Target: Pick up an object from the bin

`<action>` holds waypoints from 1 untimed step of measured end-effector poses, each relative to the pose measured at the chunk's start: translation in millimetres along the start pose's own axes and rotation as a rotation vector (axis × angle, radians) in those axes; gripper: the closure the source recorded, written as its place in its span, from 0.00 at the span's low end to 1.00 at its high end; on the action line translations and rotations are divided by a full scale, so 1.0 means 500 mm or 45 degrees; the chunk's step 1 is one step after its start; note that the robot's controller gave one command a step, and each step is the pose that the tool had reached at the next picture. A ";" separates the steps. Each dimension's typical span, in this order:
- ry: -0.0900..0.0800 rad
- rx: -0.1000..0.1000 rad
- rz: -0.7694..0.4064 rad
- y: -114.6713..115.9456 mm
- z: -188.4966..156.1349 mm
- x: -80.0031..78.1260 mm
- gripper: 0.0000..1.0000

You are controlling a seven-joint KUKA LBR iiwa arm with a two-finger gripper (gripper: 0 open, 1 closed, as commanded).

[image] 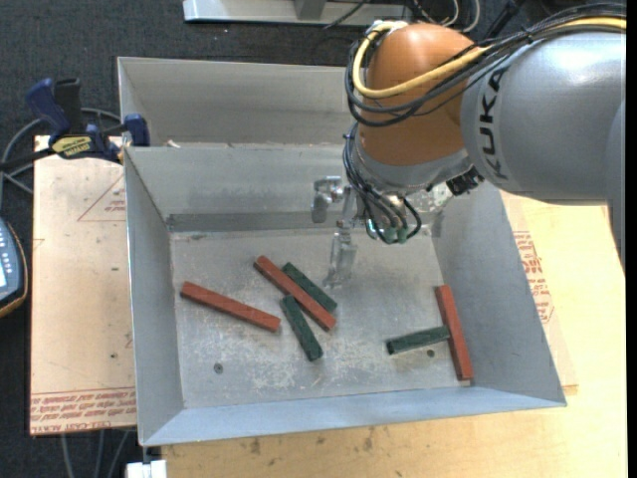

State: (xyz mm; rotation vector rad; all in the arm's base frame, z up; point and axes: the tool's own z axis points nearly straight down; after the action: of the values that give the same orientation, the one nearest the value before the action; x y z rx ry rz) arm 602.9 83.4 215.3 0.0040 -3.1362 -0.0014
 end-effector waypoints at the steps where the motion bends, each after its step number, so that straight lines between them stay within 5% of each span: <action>1: 0.000 0.000 -0.012 0.024 0.189 -0.024 0.00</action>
Offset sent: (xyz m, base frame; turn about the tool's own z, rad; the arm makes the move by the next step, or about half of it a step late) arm 0.0125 0.0113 -0.0892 -0.0064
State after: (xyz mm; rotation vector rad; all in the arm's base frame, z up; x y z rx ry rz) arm 614.2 95.7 120.7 0.0187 -3.1359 -0.0012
